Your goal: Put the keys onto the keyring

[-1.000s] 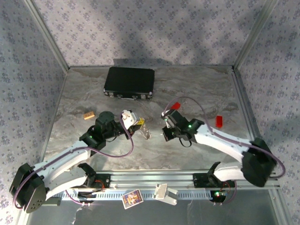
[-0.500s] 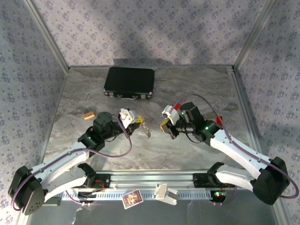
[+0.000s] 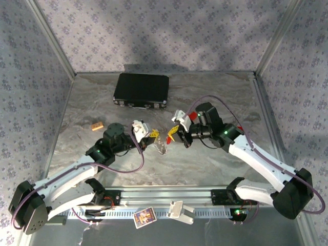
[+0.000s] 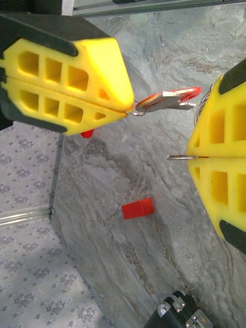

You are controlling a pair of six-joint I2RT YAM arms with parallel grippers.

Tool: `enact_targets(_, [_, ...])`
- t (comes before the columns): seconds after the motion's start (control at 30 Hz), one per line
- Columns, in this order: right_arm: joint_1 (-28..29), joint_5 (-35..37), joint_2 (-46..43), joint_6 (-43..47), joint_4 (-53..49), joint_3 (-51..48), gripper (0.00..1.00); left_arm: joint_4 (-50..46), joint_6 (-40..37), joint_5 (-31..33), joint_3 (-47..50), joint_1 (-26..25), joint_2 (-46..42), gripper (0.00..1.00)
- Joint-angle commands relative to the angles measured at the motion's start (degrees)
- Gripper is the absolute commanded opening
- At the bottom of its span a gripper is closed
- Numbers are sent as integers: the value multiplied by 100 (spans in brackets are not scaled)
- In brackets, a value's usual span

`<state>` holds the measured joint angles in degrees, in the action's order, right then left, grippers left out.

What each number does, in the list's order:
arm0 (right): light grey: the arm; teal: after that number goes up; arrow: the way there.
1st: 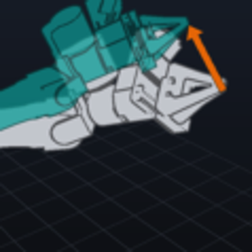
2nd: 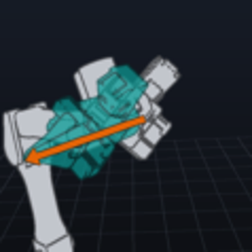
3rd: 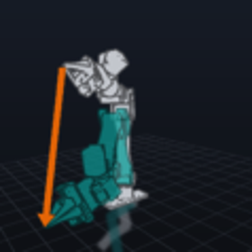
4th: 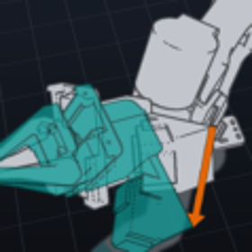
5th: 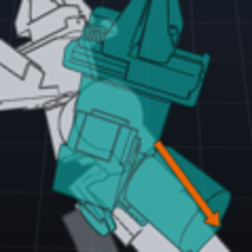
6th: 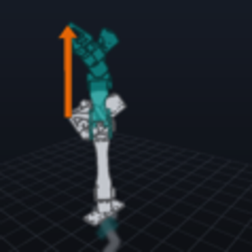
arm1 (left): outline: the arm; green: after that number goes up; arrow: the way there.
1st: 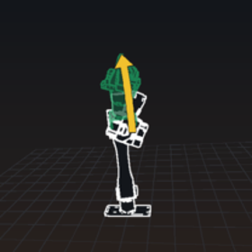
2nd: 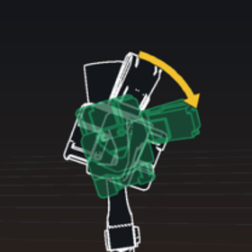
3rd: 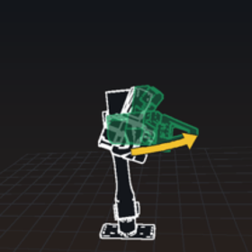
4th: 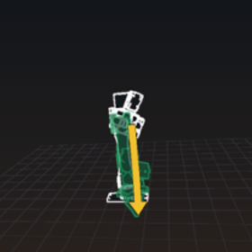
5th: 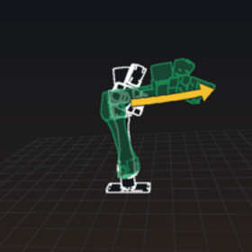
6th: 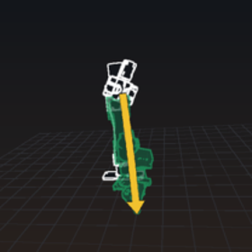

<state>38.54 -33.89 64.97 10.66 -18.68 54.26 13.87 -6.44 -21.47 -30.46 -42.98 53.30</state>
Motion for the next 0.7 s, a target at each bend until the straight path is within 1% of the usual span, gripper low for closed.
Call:
enact_targets(0.0, [53, -132, 116, 122, -162, 289, 0, 173, -145, -144, -290, -63, 42, 0])
enact_targets(0.07, [67, -141, 195, 117, -177, 362, 0, 165, -197, -155, -303, -93, 76, 0])
enact_targets(0.17, [177, 108, 242, 198, -223, 428, 0, 132, -232, -112, -335, -113, 104, 0])
enact_targets(0.23, [256, 455, 244, 309, -260, 445, 0, 90, -203, -98, -363, -123, 117, 0])
enact_targets(0.3, [385, 1007, 244, 395, -244, 446, 0, 10, -103, -95, -419, -123, 148, 0])
enact_targets(0.37, [520, 1588, 218, 514, -185, 404, 0, -187, 114, 39, -539, -122, 187, 0])
enact_targets(0.43, [608, 1968, 171, 636, -156, 367, 0, -504, 387, 171, -718, -122, 249, 0])
enact_targets(0.53, [604, 2090, 104, 726, -103, 337, 0, -1063, 889, 253, -1015, -123, 334, 0])
enact_targets(0.67, [515, 1900, 109, 749, -58, 351, 0, -1420, 1308, 100, -1213, -140, 361, 0])
